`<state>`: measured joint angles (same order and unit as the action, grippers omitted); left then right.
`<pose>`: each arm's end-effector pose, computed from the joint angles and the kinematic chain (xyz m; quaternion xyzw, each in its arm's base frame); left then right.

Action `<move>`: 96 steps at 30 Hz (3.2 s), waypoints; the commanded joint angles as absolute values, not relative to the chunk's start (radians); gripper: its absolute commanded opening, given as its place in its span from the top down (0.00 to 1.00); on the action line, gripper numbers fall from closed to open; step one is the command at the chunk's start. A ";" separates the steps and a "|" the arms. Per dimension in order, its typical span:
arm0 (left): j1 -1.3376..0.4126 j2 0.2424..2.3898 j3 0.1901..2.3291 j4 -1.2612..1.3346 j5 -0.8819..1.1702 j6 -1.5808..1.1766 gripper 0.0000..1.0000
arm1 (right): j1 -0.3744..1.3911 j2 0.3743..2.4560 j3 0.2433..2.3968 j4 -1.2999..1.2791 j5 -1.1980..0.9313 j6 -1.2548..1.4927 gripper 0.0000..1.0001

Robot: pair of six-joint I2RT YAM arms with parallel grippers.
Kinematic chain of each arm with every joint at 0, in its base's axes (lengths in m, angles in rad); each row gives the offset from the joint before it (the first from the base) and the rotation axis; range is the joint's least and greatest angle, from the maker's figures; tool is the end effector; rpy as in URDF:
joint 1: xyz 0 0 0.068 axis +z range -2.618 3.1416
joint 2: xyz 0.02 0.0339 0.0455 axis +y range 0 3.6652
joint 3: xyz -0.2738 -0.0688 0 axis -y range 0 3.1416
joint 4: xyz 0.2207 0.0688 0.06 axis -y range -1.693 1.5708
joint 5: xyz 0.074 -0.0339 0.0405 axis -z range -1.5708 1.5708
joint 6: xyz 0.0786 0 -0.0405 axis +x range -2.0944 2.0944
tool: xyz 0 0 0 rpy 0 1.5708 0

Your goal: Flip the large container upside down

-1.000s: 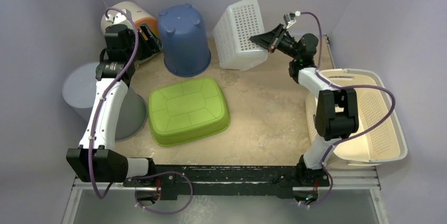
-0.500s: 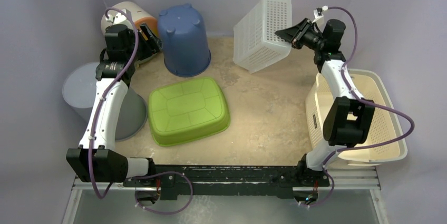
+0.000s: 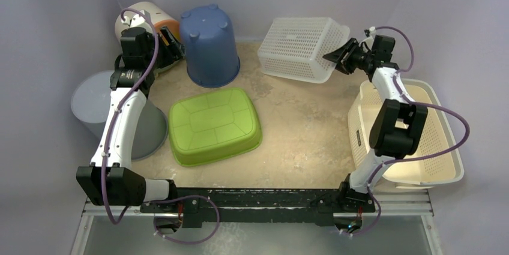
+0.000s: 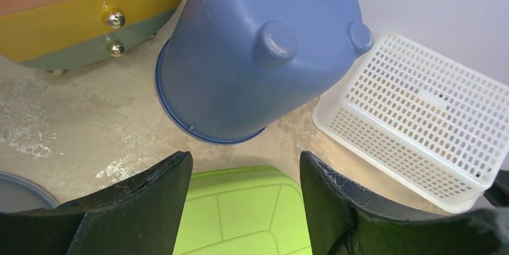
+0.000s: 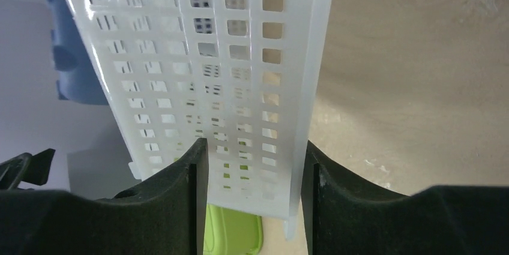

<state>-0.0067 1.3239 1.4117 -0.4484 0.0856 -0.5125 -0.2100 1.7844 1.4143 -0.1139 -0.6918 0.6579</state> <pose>0.3101 -0.0088 0.4044 -0.1820 0.8016 -0.1799 0.5402 0.4257 -0.0395 0.2946 0.1795 0.8043 0.3910 0.4098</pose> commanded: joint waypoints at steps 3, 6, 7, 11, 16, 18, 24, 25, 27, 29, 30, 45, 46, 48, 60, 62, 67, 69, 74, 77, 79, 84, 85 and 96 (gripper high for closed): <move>0.003 1.315 1.429 -0.405 0.089 -0.507 0.35 | -0.193 1.875 1.421 -0.324 -0.461 0.395 0.54; 0.003 1.315 1.423 -0.404 0.088 -0.510 0.35 | -0.193 1.890 1.401 -0.318 -0.457 0.375 0.55; 0.003 1.315 1.421 -0.402 0.088 -0.512 0.35 | -0.192 1.894 1.390 -0.308 -0.453 0.372 0.55; 0.003 1.318 1.415 -0.393 0.090 -0.518 0.35 | -0.184 1.891 1.322 -0.300 -0.483 0.355 0.56; 0.003 1.328 1.416 -0.384 0.095 -0.521 0.35 | -0.137 1.864 1.278 -0.328 -0.482 0.315 0.53; 0.003 1.331 1.416 -0.382 0.091 -0.517 0.35 | -0.111 1.848 1.262 -0.340 -0.475 0.306 0.51; 0.003 1.336 1.416 -0.379 0.093 -0.515 0.35 | -0.075 1.799 1.241 -0.351 -0.434 0.310 0.50; 0.003 1.336 1.416 -0.380 0.094 -0.515 0.35 | -0.075 1.791 1.252 -0.358 -0.415 0.307 0.50; 0.004 1.336 1.417 -0.383 0.092 -0.511 0.35 | -0.075 1.785 1.295 -0.394 -0.381 0.292 0.49; 0.005 1.334 1.417 -0.386 0.091 -0.507 0.35 | -0.075 1.780 1.355 -0.435 -0.345 0.275 0.49; 0.005 1.332 1.418 -0.388 0.092 -0.507 0.35 | -0.075 1.773 1.385 -0.443 -0.306 0.269 0.49; 0.008 1.353 1.436 -0.391 0.102 -0.504 0.32 | -0.071 1.862 1.740 -0.436 -0.045 0.221 0.00; 0.009 1.354 1.437 -0.390 0.102 -0.505 0.32 | -0.070 1.895 1.762 -0.438 -0.043 0.220 0.00; 0.009 1.356 1.440 -0.391 0.101 -0.506 0.32 | -0.068 1.954 1.805 -0.447 -0.030 0.218 0.00; 0.009 1.354 1.432 -0.410 0.091 -0.505 0.32 | -0.035 2.114 1.841 -0.435 0.028 0.171 0.00; 0.009 1.350 1.430 -0.414 0.084 -0.500 0.32 | -0.009 2.108 1.815 -0.434 0.028 0.160 0.00; 0.008 1.350 1.434 -0.417 0.083 -0.499 0.32 | 0.100 2.077 1.742 -0.433 -0.003 0.152 0.00; 0.009 1.350 1.437 -0.419 0.081 -0.499 0.32 | 0.154 2.069 1.723 -0.442 -0.006 0.152 0.00; 0.009 1.345 1.437 -0.419 0.080 -0.497 0.32 | 0.246 2.042 1.669 -0.439 -0.051 0.174 0.00; 0.011 1.345 1.435 -0.418 0.081 -0.497 0.33 | 0.278 2.044 1.665 -0.429 -0.073 0.175 0.00; 0.011 1.343 1.433 -0.415 0.081 -0.499 0.33 | 0.292 2.054 1.680 -0.428 -0.094 0.174 0.00; 0.011 1.342 1.433 -0.412 0.081 -0.498 0.33 | 0.311 2.051 1.735 -0.494 -0.054 0.169 0.00; 0.010 1.343 1.432 -0.413 0.081 -0.497 0.33 | 0.311 2.034 1.734 -0.499 -0.042 0.184 0.00; 0.010 1.336 1.413 -0.388 0.092 -0.497 0.26 | 0.271 1.868 1.741 -0.516 0.151 0.148 0.00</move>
